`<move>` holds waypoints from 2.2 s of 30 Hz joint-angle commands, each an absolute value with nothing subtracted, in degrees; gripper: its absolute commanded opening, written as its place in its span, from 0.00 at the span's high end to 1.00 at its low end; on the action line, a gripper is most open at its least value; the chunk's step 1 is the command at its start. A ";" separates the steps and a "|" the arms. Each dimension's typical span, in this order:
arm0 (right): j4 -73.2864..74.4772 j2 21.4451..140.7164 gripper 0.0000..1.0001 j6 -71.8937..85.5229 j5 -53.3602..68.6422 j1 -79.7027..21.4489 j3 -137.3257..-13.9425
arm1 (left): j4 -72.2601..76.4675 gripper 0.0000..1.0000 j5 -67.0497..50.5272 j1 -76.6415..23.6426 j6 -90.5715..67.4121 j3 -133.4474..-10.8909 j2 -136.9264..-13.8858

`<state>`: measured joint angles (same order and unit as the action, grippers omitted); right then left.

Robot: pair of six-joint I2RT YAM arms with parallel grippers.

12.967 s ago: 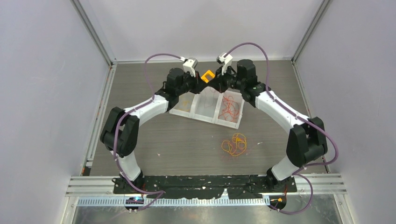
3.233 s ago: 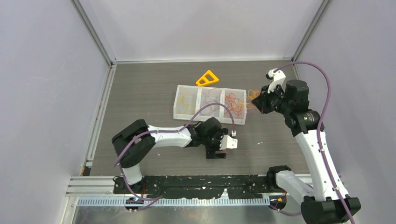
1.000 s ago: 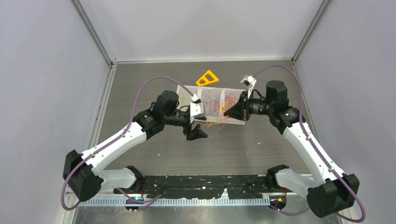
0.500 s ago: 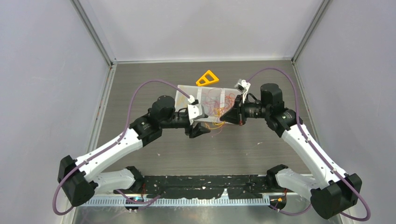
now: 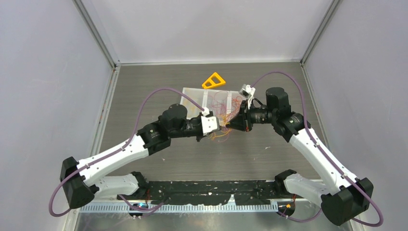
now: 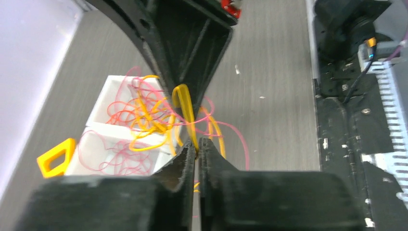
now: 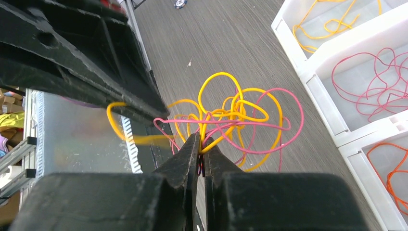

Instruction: Untangle the cables

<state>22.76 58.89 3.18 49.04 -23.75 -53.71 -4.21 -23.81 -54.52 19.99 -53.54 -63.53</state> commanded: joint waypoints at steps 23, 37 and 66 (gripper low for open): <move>30.88 80.98 0.95 -16.73 37.07 -20.56 -52.56 | -12.84 1.00 -27.26 -36.99 -1.92 -82.35 -55.27; 43.28 81.06 0.95 -29.62 38.09 -20.69 -56.90 | -12.95 1.00 -37.50 -25.81 -12.15 -88.80 -56.90; 8.50 62.60 0.95 5.57 54.76 -30.11 -62.06 | -14.58 0.29 -52.82 -19.64 15.34 -42.20 -43.67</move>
<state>12.67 63.81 3.95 51.62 -30.15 -60.12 -17.39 -50.87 -18.26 5.63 -44.56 -41.63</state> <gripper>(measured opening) 0.066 0.711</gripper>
